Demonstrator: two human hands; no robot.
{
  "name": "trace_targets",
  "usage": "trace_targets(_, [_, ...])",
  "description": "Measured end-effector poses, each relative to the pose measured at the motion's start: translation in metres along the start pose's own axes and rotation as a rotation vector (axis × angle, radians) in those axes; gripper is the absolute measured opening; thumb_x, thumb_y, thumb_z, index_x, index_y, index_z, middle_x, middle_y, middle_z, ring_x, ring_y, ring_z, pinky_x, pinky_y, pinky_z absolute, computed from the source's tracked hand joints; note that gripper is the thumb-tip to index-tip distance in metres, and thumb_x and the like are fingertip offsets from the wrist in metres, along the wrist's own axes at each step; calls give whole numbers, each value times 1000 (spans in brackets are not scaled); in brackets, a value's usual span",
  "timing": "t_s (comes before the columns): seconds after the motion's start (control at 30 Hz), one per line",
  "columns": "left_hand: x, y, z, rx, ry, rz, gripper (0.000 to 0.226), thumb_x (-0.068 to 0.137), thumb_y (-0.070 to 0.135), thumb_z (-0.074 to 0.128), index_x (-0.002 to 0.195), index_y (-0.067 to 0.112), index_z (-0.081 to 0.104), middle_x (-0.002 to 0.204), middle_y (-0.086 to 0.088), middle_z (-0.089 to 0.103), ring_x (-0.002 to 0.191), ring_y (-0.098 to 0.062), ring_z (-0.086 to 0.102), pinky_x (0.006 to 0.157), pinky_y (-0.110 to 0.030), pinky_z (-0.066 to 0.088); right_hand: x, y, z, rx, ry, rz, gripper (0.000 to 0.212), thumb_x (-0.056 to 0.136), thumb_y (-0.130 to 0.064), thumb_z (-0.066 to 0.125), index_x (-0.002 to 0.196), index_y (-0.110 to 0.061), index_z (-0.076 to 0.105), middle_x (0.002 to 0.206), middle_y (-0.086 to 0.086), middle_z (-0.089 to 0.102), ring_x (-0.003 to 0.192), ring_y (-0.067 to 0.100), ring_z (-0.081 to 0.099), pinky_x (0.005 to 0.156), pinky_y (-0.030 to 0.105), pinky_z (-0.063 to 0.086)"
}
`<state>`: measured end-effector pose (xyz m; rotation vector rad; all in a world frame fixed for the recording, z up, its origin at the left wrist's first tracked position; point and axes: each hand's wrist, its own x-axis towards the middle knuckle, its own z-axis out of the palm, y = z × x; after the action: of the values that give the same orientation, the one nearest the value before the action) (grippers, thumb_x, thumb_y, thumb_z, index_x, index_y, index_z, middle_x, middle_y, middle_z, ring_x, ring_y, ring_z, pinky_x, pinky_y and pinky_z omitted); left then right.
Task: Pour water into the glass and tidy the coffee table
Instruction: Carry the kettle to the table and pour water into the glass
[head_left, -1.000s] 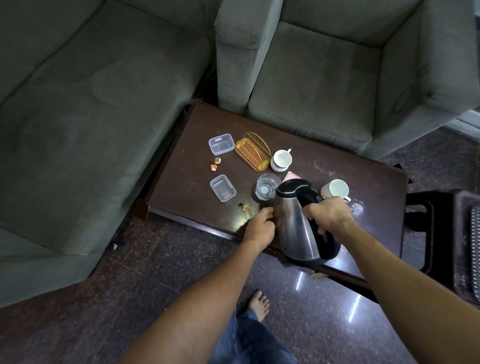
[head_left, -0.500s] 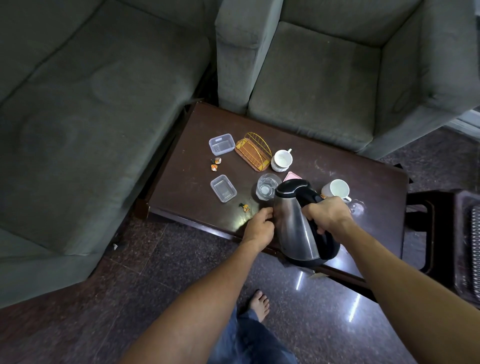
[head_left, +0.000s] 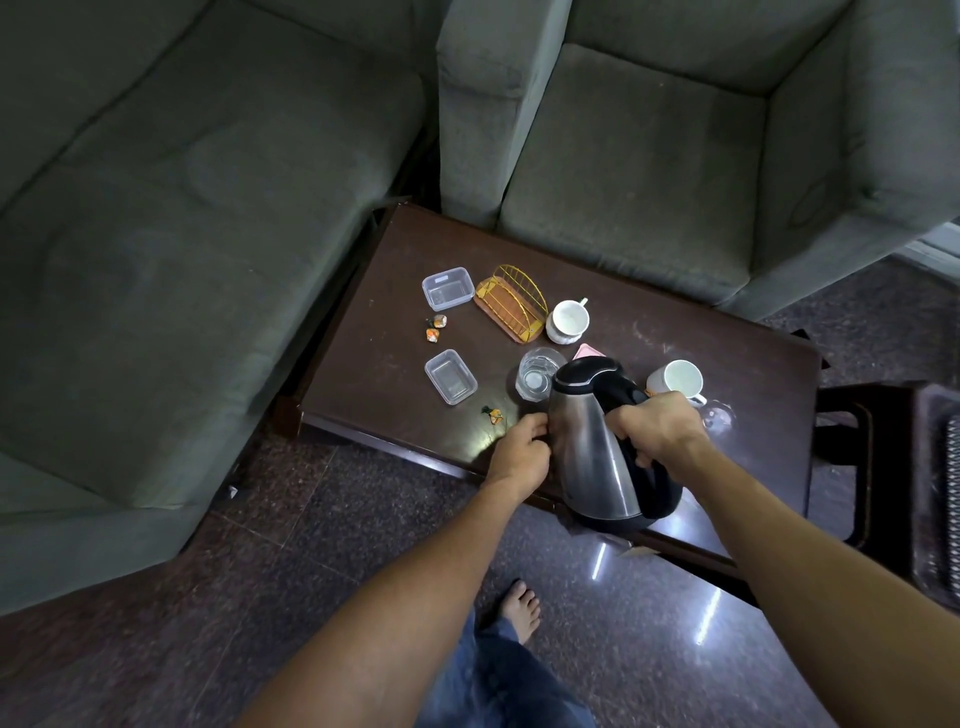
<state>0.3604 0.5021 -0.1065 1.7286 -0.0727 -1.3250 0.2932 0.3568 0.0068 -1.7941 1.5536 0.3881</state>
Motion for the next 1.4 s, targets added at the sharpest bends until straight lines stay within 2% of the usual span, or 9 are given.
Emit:
trace_targets(0.3, [-2, 1, 0, -3, -3, 2, 58, 89, -3, 39, 140, 19, 56, 124, 8, 63, 125, -21, 61, 112, -47, 46, -2, -1, 0, -11, 3, 0, 12, 70, -15, 64, 65, -4, 63, 42, 9, 57, 38, 25, 55, 48, 23, 44])
trace_targets(0.43, [-2, -1, 0, -6, -2, 3, 60, 87, 0, 39, 140, 21, 57, 135, 3, 64, 125, -21, 61, 112, -47, 46, -3, 0, -1, -18, 11, -2, 12, 69, -16, 64, 64, -4, 64, 43, 10, 59, 36, 24, 55, 48, 23, 44])
trace_targets(1.0, [-7, 5, -1, -2, 7, 6, 58, 91, -4, 38, 142, 17, 55, 138, 1, 62, 126, -21, 60, 112, -45, 46, -1, 0, 2, -23, 15, 8, 18, 65, -18, 63, 71, -2, 65, 45, 13, 63, 36, 24, 57, 49, 24, 44])
trace_targets(1.27, [-3, 2, 0, 1, 1, -3, 60, 88, 0, 40, 142, 21, 55, 139, 3, 62, 126, -20, 60, 113, -47, 46, -1, 0, 0, -14, 16, 10, 17, 65, -17, 64, 72, -2, 65, 43, 10, 60, 37, 25, 56, 49, 25, 47])
trace_targets(1.4, [-2, 2, 1, -7, 5, -2, 60, 88, 0, 39, 143, 19, 54, 140, 0, 62, 127, -21, 60, 113, -47, 45, 0, 2, -1, -27, 18, 5, 17, 66, -18, 64, 72, -2, 66, 42, 8, 60, 36, 24, 56, 47, 22, 43])
